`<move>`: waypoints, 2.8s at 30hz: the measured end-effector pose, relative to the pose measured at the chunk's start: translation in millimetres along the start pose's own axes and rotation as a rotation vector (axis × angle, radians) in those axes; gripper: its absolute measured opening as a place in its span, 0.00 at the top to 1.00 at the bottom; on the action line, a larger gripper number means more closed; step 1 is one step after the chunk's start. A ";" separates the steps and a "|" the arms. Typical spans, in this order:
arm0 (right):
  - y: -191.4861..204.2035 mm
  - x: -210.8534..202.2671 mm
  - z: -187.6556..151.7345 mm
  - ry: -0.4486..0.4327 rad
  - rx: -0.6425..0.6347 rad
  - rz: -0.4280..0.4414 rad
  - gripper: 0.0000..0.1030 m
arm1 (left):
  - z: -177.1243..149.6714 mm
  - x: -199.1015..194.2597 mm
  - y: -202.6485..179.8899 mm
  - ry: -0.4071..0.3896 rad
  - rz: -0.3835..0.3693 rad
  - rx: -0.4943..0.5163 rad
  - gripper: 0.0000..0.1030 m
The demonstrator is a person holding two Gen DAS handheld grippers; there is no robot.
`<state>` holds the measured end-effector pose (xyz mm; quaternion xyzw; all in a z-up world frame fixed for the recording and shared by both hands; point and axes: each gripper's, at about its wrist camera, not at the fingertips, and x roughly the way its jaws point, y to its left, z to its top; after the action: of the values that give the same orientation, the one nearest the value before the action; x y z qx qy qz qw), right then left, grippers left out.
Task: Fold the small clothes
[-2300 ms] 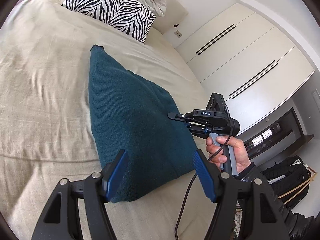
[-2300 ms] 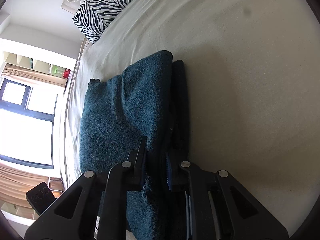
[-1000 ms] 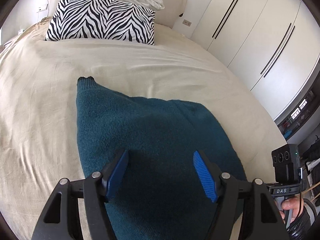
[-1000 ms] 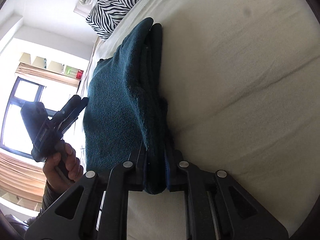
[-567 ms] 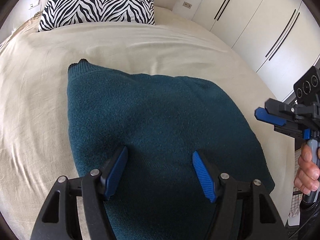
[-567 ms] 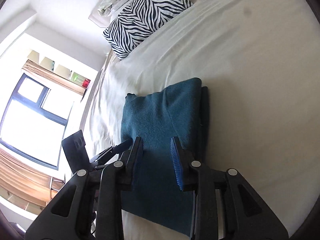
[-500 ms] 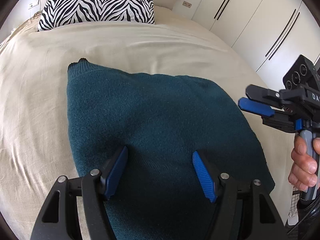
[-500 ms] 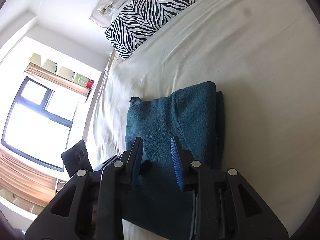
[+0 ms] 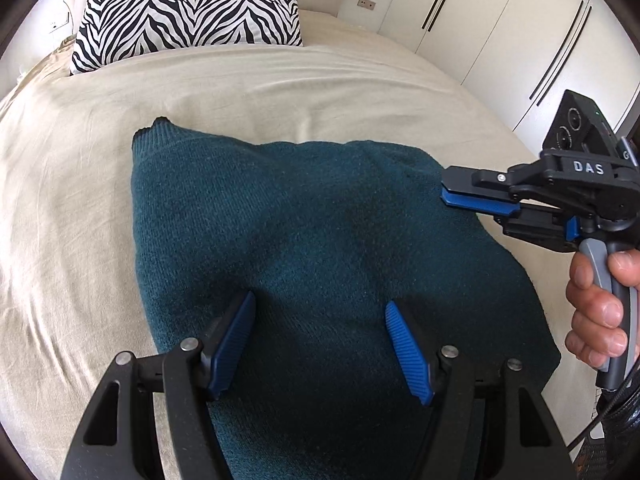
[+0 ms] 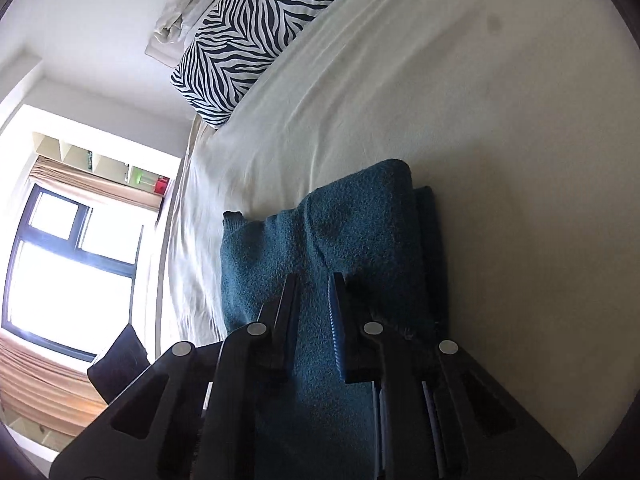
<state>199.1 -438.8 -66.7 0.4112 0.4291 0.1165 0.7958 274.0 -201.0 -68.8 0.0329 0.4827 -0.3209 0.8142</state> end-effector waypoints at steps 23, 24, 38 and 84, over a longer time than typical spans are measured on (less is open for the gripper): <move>-20.8 -60.6 -123.2 0.018 -0.097 -0.032 0.58 | -35.6 -60.8 -9.6 -0.131 0.051 -0.011 0.31; -17.2 -69.6 -122.8 -0.010 -0.108 -0.020 0.57 | -41.4 -72.6 -5.2 -0.154 0.041 -0.037 0.31; -44.6 -36.5 -47.2 0.022 -0.003 -0.084 0.38 | -54.3 -53.2 67.6 -0.047 -0.208 -0.394 0.25; 71.9 74.4 -216.7 0.128 -0.044 0.013 0.62 | -200.6 -179.7 122.8 -0.085 -0.012 -0.403 0.46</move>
<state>87.4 -233.0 -119.7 0.3879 0.4737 0.1572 0.7749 129.6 57.3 -61.9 -0.1471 0.5026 -0.2235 0.8221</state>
